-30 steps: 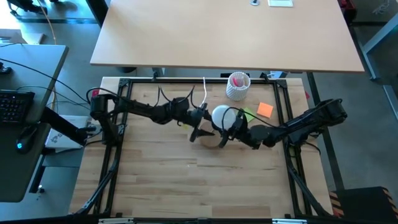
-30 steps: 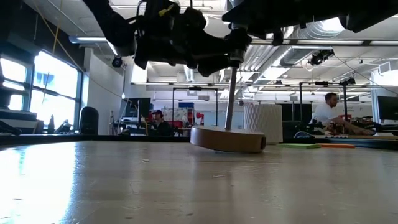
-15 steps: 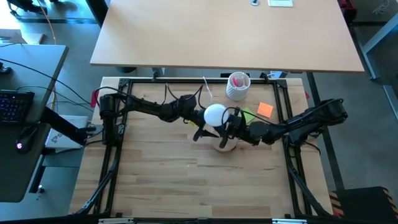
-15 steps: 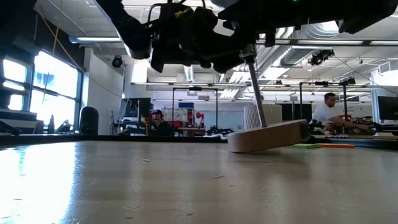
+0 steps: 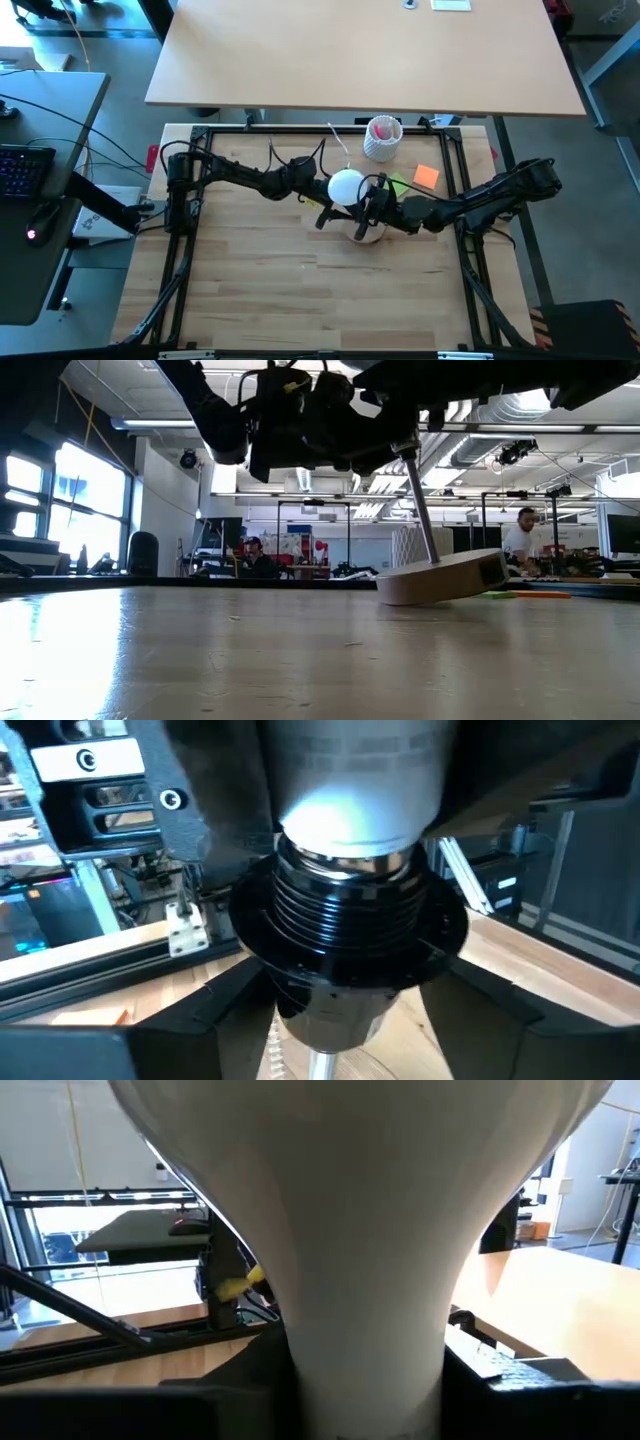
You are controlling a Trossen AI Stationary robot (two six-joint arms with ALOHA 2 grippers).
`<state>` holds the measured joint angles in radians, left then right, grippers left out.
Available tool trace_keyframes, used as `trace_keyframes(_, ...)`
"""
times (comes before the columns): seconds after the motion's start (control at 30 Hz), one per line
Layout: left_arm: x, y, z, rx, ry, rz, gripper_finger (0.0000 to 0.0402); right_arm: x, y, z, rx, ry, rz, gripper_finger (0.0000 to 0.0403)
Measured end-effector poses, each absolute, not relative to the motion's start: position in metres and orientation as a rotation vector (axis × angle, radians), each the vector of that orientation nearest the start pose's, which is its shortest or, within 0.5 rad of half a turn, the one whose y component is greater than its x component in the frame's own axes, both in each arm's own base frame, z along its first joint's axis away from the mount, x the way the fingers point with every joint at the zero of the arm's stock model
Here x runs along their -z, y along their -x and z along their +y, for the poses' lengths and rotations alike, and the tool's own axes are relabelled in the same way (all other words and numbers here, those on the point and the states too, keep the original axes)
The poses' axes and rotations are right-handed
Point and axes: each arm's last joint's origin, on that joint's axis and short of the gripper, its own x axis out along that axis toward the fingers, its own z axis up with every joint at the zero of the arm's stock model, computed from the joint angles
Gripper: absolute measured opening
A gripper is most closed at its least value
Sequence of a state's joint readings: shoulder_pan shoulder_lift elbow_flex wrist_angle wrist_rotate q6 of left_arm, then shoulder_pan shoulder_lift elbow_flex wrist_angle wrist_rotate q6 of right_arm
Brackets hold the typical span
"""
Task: Screw lightbulb
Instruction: Insert the white lightbulb into the brown lamp
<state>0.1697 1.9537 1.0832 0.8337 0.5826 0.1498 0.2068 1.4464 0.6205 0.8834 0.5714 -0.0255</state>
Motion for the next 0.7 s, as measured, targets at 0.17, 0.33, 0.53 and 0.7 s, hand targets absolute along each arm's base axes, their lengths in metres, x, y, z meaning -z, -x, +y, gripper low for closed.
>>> trace_keyframes(0.17,-0.197,-0.412,0.052,0.380,-0.134,0.001,0.0150,-0.231,-0.285,0.048,0.384,0.015,-0.043,0.0137)
trace_keyframes(0.33,-0.196,-0.414,0.044,0.369,-0.081,0.012,0.0146,-0.231,-0.284,0.052,0.429,0.022,-0.038,0.0137)
trace_keyframes(0.53,-0.200,-0.414,0.022,0.205,-0.120,0.070,0.0146,-0.229,-0.281,0.058,0.498,0.015,-0.024,0.0137)
trace_keyframes(0.7,-0.208,-0.410,0.000,0.015,-0.213,0.122,0.0146,-0.230,-0.276,0.068,0.580,0.025,-0.020,0.0137)
